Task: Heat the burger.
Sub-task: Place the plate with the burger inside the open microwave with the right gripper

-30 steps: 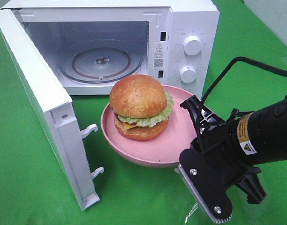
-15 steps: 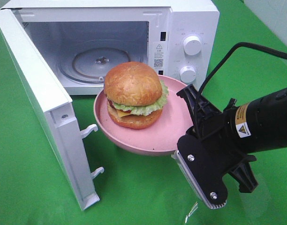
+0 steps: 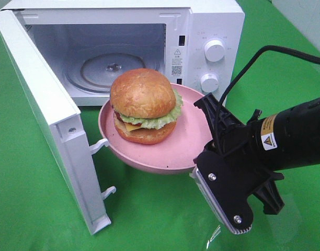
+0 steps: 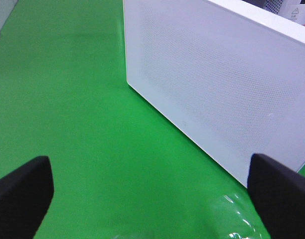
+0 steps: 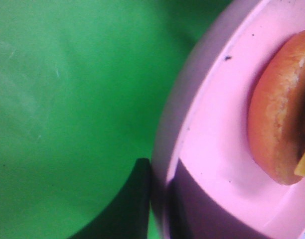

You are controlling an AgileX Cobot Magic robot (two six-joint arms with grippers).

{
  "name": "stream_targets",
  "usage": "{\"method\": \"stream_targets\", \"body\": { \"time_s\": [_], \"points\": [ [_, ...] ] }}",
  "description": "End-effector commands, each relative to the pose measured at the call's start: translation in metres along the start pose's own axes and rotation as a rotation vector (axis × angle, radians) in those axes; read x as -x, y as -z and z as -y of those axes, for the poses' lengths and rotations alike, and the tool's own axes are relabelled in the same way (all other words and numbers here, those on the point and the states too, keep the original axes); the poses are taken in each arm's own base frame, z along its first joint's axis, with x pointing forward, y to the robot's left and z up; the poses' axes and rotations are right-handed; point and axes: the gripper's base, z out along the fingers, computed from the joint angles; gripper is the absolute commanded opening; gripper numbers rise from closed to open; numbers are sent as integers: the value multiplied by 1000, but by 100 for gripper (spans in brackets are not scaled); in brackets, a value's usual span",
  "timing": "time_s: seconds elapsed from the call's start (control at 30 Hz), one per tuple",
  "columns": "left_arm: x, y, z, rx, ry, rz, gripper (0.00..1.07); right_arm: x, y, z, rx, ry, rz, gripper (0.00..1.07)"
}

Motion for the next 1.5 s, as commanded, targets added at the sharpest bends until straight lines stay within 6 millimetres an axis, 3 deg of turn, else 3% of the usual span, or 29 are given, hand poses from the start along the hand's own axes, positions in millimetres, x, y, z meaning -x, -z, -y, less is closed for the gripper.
{"method": "stream_targets", "body": {
  "time_s": [0.03,0.47,1.5],
  "points": [
    [-2,2,1,-8,1,17,98,-1,5,16,-104,-6,1,0],
    [-2,2,1,-8,1,17,98,-3,5,35,-61,-25,-11,0],
    [-2,2,1,-8,1,17,98,-4,-37,83,-11,-10,-28,0]
  ]
}}
